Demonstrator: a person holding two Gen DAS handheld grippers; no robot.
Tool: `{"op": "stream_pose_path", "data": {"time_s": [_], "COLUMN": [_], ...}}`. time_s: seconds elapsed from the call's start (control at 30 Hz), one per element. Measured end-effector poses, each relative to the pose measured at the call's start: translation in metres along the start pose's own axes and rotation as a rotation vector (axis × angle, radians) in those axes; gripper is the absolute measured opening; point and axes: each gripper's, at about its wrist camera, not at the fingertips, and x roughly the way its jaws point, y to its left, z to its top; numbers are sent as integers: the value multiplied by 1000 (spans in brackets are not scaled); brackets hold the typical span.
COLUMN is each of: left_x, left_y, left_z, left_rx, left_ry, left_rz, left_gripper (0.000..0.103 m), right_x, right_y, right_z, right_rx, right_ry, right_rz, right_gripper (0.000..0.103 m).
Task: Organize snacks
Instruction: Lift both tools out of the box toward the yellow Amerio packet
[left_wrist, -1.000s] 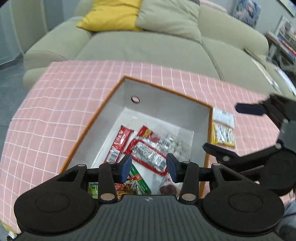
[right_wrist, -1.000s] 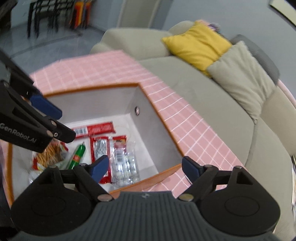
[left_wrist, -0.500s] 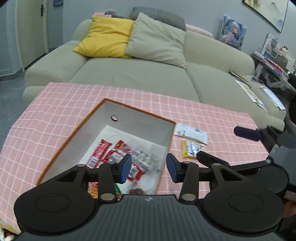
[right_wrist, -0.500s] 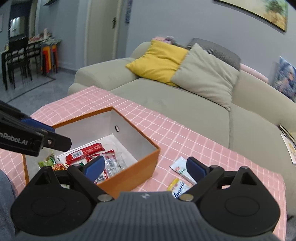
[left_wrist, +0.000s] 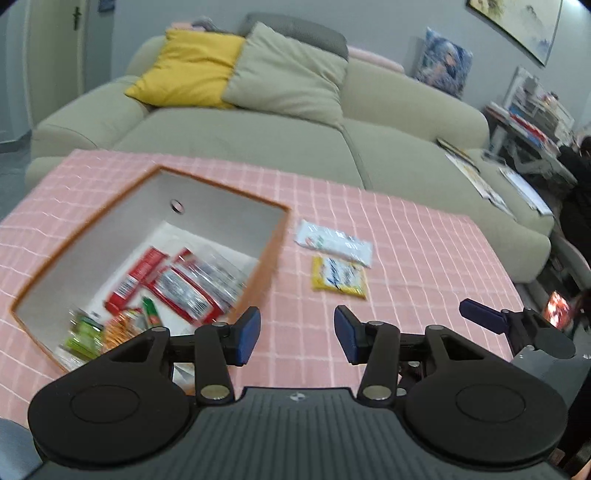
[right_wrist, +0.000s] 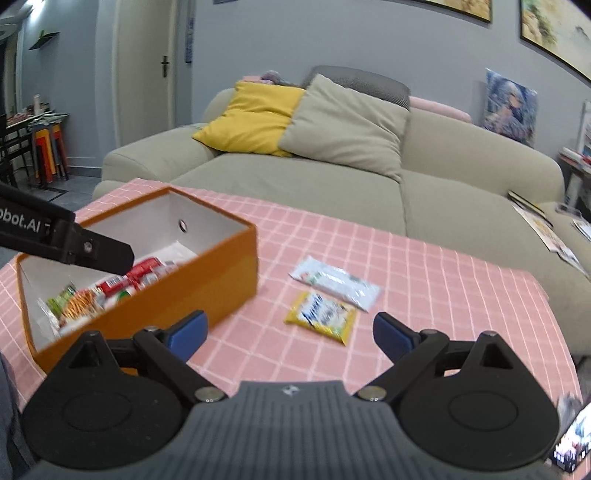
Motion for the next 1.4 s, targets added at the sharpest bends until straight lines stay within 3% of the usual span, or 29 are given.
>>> {"op": "stream_pose_path", "data": {"time_s": [0.5,0.77,1.2,1.27,1.4], "left_x": [58,97,171,181,193], "left_y": [-34,-42,-50,-50,-46], "left_z": [-19,-9,18,21,24], "left_rx": [75,119,165,157,110], "left_ry": [90,105,148,161,183], "left_rz": [-45,-47,-46,-51,-58], "left_gripper": [55,55,55,55,55], "right_x": [33,63,141,152,174], "right_y": [-37,-59,-71,-74,-79], "right_z": [-42,-43,-24,-23,-21], "right_rx": [-22,-36,-152,-159,-165], "right_ry": [107,143,161,168,180], "right_rz": [-67,-83,-25,-25,-35], "right_gripper": [90,79,58,50,46]}}
